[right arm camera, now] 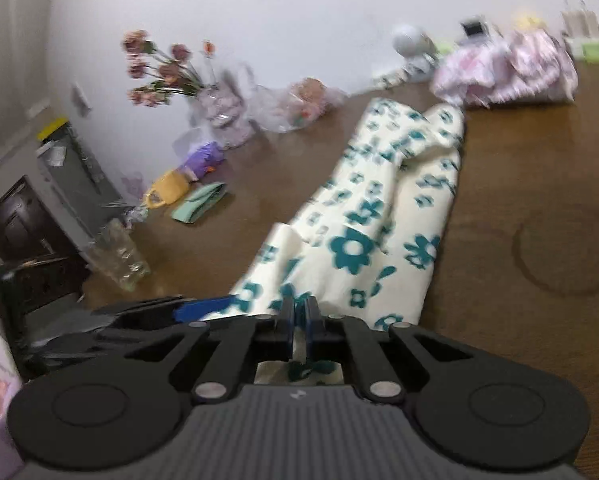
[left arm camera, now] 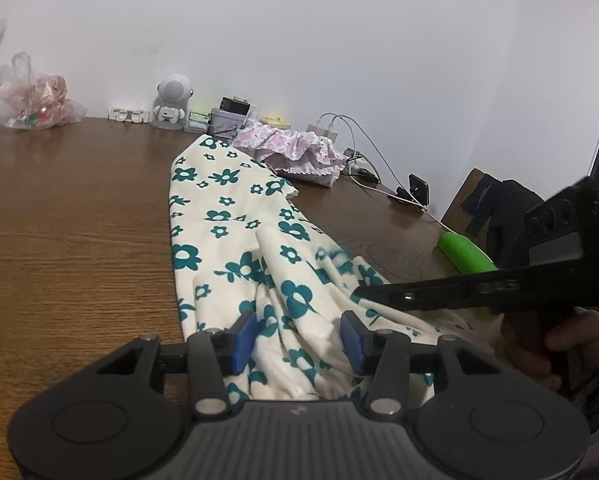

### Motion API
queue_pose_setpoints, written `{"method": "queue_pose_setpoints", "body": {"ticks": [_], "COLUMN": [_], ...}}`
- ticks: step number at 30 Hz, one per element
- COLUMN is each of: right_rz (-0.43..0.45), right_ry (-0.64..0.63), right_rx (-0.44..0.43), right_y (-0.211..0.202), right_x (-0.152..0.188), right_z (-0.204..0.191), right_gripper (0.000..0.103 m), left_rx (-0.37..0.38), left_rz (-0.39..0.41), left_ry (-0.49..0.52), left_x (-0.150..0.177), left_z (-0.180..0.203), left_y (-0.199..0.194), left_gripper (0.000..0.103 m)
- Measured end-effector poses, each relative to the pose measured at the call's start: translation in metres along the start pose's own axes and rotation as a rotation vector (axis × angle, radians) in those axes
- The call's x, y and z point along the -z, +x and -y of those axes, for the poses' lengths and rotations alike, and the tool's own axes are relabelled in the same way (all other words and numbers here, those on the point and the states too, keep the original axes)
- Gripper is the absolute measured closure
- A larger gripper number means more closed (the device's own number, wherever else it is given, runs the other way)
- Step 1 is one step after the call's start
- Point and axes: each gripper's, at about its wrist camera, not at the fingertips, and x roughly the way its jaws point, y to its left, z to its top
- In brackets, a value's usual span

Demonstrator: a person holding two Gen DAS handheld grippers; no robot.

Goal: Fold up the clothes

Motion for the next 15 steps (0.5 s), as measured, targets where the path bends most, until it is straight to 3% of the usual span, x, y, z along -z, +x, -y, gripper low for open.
{"method": "queue_pose_setpoints", "body": {"ticks": [3,4,5,6,7,9,11,14,15], "right_rz": [0.034,0.057,0.080,0.087,0.083,0.059,0.012,-0.019,-0.018], "right_ry": [-0.036,-0.059,-0.083,-0.109,-0.135,-0.171,-0.136,-0.045,-0.006], "right_rx": [0.052,0.069,0.087,0.118,0.158,0.220,0.196,0.126,0.092], "right_y": [-0.014,-0.023,-0.033,-0.040,-0.045,-0.053,-0.048,-0.038,-0.036], "right_x": [-0.002,-0.004,-0.005,-0.005,-0.004,-0.001,0.004,0.009,0.010], "right_z": [-0.004,-0.007,-0.010,-0.013,-0.016,-0.019,-0.015,-0.003,0.001], "right_gripper": [0.094,0.086,0.074,0.039,0.021,0.026,0.042,0.070,0.089], "left_rx": [0.000,0.002,0.002,0.002,0.002,0.001,0.001,0.004,0.004], "left_rz": [0.007,0.008,0.010,0.011,0.011,0.011,0.012,0.010,0.010], "left_ry": [-0.003,-0.005,-0.006,-0.004,-0.002,-0.001,0.000,0.014,0.017], "left_x": [0.002,0.002,0.002,0.002,0.003,0.003,0.003,0.003,0.003], "left_z": [0.000,-0.001,-0.001,-0.001,-0.001,0.000,0.000,0.000,0.000], "left_y": [-0.001,0.000,0.000,-0.001,-0.001,-0.001,-0.001,-0.001,-0.001], "left_gripper": [0.058,0.058,0.058,0.058,0.058,0.058,0.058,0.058,0.058]}}
